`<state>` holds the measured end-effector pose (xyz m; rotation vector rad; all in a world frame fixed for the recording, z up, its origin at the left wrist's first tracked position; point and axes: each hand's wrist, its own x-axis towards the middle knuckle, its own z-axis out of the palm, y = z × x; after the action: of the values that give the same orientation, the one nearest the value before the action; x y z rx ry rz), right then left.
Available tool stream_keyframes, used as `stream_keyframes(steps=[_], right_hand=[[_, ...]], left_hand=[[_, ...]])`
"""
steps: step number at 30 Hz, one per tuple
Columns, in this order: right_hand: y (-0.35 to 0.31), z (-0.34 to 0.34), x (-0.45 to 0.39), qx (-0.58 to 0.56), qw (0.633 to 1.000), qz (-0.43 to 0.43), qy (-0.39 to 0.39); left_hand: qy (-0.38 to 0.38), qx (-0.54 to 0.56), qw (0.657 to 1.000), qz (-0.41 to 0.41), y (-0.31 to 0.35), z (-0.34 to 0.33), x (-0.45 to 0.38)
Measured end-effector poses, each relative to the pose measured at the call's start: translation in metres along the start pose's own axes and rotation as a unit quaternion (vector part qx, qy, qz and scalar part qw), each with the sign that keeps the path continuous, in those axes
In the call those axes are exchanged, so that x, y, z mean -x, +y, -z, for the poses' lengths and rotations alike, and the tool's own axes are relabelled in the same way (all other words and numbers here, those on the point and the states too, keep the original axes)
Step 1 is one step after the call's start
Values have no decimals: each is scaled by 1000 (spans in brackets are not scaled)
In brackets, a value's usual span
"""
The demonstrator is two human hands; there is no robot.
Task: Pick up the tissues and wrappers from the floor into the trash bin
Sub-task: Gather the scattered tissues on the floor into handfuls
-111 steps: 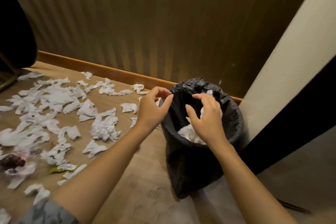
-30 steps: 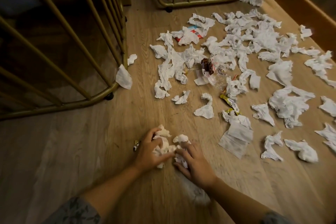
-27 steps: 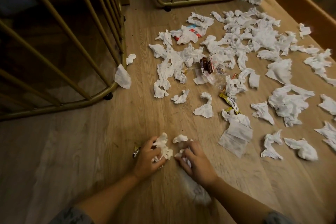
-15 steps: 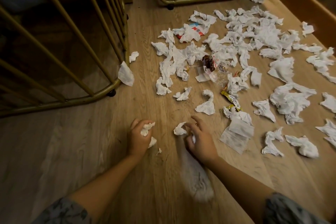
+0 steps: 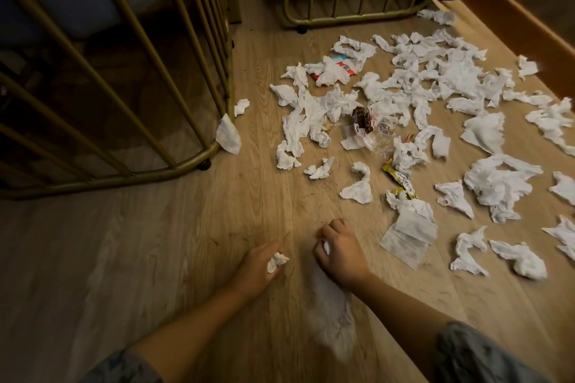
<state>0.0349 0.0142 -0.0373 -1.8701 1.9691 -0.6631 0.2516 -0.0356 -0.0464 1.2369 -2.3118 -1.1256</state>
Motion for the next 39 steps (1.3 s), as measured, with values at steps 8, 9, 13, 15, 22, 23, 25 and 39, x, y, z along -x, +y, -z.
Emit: stream_keyframes(steps=[8, 9, 13, 15, 22, 23, 25, 39], right_hand=[[-3, 123, -79, 80, 988, 132, 2], [-4, 144, -89, 81, 987, 134, 21], [-12, 223, -105, 29, 984, 103, 144], [-14, 257, -101, -27, 972, 87, 217], [-13, 358, -97, 5, 957, 107, 270], [-11, 372, -99, 9, 954, 107, 281], [-9, 388, -102, 14, 950, 109, 291], [91, 424, -155, 63, 918, -2, 391]], left_hand=[[104, -29, 994, -20, 108, 68, -89], [123, -38, 991, -45, 127, 79, -101], [137, -57, 986, -82, 198, 113, -130], [137, -73, 980, -126, 237, 124, -141], [147, -111, 957, -226, 371, 140, -182], [157, -97, 954, -238, 388, 139, -187], [164, -59, 956, -237, 404, 140, -195], [90, -19, 944, -318, 426, 79, -363]])
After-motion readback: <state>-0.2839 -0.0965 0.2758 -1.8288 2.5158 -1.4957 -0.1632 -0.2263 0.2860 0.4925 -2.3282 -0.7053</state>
